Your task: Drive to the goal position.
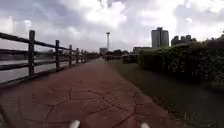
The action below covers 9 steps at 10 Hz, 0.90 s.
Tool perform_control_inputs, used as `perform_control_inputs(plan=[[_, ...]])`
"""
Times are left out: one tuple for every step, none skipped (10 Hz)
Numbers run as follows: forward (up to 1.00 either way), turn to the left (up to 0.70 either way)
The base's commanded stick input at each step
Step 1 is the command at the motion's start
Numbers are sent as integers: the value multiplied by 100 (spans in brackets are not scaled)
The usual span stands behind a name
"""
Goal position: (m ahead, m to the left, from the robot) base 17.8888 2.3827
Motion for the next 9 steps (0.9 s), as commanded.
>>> perform_control_inputs(plan=[[0, 0], [0, 0], [0, 0], [0, 0], [70, 0], [70, 0], [70, 0], [70, 0], [70, 0]])
